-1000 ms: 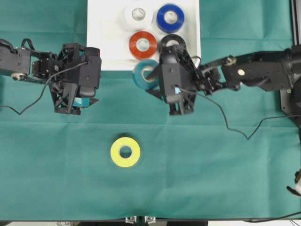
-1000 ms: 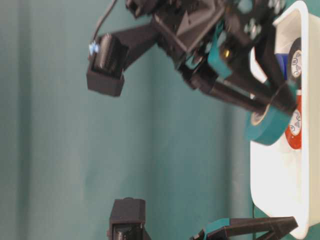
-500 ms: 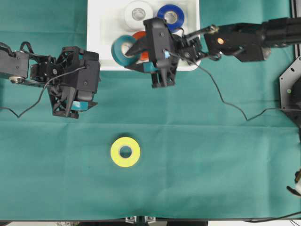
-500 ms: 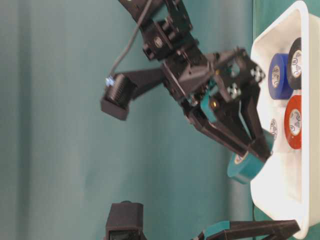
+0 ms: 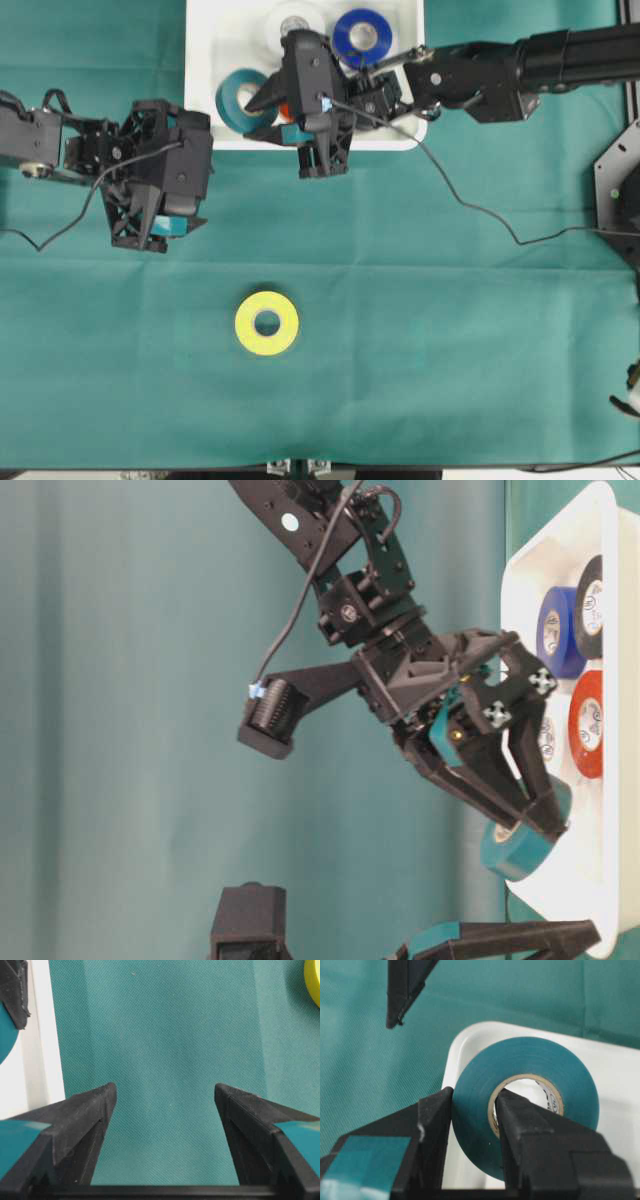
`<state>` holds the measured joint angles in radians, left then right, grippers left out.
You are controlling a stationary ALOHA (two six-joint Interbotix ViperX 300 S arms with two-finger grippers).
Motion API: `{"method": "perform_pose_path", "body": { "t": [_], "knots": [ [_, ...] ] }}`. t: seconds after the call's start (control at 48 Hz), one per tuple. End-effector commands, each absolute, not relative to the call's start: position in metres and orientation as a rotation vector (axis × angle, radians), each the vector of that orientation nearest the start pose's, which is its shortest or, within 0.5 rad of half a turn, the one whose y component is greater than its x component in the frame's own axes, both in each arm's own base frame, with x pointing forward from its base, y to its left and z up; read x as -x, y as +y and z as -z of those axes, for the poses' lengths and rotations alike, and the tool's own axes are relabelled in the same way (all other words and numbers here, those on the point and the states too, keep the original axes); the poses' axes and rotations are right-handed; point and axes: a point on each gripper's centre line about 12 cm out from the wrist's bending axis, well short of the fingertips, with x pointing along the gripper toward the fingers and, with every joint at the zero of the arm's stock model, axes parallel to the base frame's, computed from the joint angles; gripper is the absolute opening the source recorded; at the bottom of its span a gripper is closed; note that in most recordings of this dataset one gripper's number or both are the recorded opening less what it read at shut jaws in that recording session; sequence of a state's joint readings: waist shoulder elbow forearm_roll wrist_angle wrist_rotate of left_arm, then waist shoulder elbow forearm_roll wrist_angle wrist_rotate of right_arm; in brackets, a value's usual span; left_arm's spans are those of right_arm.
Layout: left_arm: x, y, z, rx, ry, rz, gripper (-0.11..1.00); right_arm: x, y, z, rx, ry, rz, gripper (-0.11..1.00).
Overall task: Put the tape alternately from left to right into the white case.
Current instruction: 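Lift the teal roll and carry it into the tray, then release the teal roll in the tray and withdraw the right gripper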
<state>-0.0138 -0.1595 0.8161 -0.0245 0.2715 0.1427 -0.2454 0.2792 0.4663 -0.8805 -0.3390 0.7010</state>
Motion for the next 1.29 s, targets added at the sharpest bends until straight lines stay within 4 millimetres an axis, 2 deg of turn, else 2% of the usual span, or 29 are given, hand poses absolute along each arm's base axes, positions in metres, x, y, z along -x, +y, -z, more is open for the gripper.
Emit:
{"method": "perform_pose_path", "body": {
  "t": [0.0, 0.542, 1.271],
  "knots": [
    [-0.323, -0.007, -0.167, -0.112, 0.883, 0.075, 0.90, -0.458, -0.087, -0.150, 0.019, 0.470, -0.044, 0.28],
    [-0.322, -0.006, -0.166, -0.111, 0.884, 0.073, 0.90, -0.463, -0.107, -0.129, -0.003, 0.506, -0.007, 0.28],
    [-0.323, -0.007, -0.167, -0.113, 0.883, 0.075, 0.90, -0.466, -0.099, -0.130, -0.006, 0.500, -0.025, 0.28]
  ]
}}
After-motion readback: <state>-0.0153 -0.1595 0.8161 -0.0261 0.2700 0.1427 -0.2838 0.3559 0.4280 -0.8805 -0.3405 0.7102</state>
